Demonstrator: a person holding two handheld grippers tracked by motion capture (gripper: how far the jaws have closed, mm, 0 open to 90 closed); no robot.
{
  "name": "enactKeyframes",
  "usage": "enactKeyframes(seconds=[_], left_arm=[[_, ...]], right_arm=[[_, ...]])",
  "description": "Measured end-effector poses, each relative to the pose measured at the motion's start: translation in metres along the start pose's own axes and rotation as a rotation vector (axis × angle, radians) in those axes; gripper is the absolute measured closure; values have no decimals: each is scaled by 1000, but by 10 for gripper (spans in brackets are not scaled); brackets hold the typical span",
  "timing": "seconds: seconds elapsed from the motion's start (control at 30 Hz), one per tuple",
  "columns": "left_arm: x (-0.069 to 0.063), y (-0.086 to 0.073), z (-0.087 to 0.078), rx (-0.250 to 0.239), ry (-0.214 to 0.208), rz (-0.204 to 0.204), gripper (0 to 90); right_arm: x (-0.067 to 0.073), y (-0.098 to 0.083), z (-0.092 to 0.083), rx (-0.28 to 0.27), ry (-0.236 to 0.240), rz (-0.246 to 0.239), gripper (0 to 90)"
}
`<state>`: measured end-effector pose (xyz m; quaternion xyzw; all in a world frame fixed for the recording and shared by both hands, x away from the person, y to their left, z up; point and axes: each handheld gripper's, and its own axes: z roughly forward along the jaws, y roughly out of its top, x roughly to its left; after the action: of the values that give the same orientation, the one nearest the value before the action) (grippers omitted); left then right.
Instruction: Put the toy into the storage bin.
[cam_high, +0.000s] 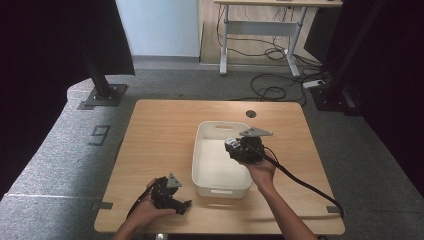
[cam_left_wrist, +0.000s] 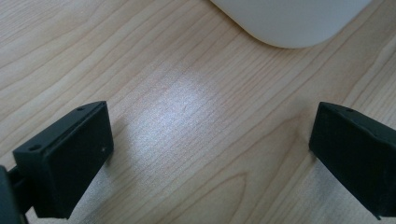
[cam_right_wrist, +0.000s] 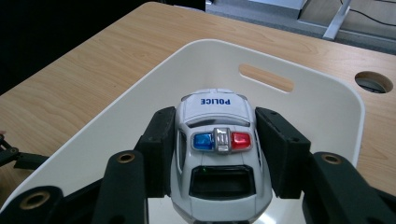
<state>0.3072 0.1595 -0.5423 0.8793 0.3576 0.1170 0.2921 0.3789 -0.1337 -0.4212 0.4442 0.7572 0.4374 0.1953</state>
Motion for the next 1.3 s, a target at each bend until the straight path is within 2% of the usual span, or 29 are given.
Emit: enactKeyframes(seconds=[0.27, 0.37, 0.53, 0.63, 0.73, 0.83, 0.9, 1.0, 1.1, 1.2, 1.3], left_arm=[[0, 0, 0, 0, 0, 0, 0], [0, 0, 0, 0, 0, -1, 0], [0, 0, 0, -1, 0, -2, 1], [0, 0, 0, -1, 0, -2, 1], [0, 0, 0, -1, -1, -2, 1], [0, 0, 0, -1, 0, -2, 1], [0, 0, 0, 0, 0, -1, 1], [0, 0, 0, 0, 0, -2, 1], [0, 0, 0, -1, 0, -1, 1], [0, 0, 0, 0, 0, -1, 1], [0, 0, 0, 0, 1, 0, 1]], right_arm=[[0, 0, 5, 11, -11, 7, 505], [2, 2, 6, 24, -34, -12, 504], [9, 6, 8, 13, -12, -13, 504], [12, 8, 12, 27, -23, -20, 504], [17, 10, 16, 27, -14, -21, 504], [19, 11, 21, 25, 4, -4, 504], [21, 11, 24, 43, -12, -21, 504], [27, 13, 28, 49, -4, -29, 504], [30, 15, 33, 39, 24, -3, 504], [34, 16, 38, 60, 5, -33, 504], [38, 18, 41, 51, 24, -29, 504]])
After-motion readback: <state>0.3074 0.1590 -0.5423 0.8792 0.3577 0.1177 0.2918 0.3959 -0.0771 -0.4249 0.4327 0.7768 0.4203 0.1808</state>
